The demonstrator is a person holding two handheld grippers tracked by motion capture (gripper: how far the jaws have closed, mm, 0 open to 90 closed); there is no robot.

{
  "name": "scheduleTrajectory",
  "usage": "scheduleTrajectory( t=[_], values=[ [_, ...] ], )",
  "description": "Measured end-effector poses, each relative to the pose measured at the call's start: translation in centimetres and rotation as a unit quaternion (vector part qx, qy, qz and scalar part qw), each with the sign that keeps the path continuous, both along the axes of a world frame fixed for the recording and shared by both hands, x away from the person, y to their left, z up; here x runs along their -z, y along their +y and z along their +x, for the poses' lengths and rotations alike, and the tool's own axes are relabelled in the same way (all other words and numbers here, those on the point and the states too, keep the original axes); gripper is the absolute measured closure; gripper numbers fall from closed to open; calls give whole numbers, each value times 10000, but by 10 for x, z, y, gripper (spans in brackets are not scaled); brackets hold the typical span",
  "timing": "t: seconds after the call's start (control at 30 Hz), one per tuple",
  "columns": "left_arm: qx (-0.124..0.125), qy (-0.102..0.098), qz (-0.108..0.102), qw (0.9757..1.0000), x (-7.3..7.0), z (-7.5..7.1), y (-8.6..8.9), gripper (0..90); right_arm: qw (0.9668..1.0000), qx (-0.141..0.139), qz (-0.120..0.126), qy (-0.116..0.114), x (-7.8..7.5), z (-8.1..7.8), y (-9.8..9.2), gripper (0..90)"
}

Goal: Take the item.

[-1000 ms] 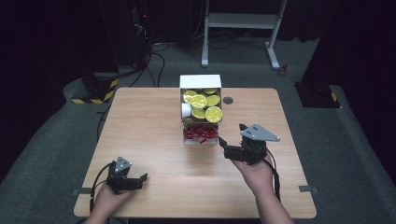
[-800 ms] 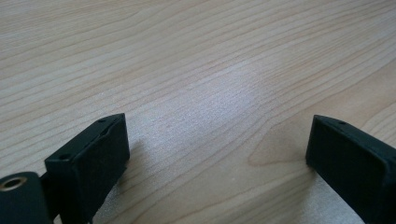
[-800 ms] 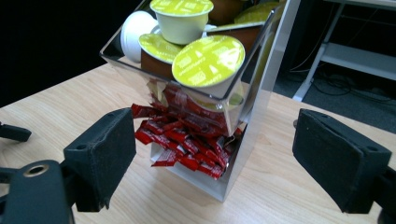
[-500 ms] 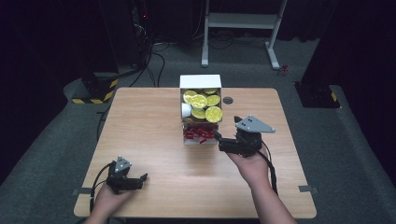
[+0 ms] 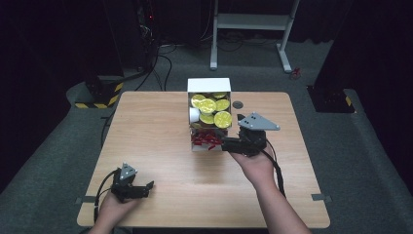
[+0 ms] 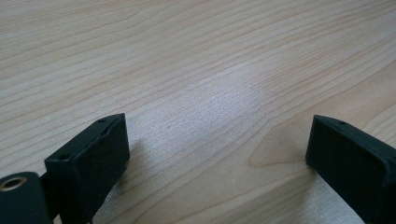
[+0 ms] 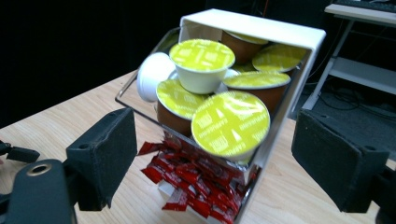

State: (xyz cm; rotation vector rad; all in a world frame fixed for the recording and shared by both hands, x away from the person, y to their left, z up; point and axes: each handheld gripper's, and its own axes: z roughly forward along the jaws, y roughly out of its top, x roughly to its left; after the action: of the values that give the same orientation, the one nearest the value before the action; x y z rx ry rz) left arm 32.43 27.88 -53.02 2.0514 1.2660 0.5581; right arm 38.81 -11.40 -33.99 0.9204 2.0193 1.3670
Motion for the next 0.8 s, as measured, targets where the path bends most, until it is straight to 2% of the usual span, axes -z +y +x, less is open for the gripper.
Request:
scheduleTrajectory(
  t=[0.33,0.8],
  values=[
    [13,9,-28,10000,0,0,0,62,9999,-19,56,109,-2,8,9,147],
    [2,30,-67,10000,0,1,-1,59,9998,-133,115,27,-14,17,23,154]
  ],
)
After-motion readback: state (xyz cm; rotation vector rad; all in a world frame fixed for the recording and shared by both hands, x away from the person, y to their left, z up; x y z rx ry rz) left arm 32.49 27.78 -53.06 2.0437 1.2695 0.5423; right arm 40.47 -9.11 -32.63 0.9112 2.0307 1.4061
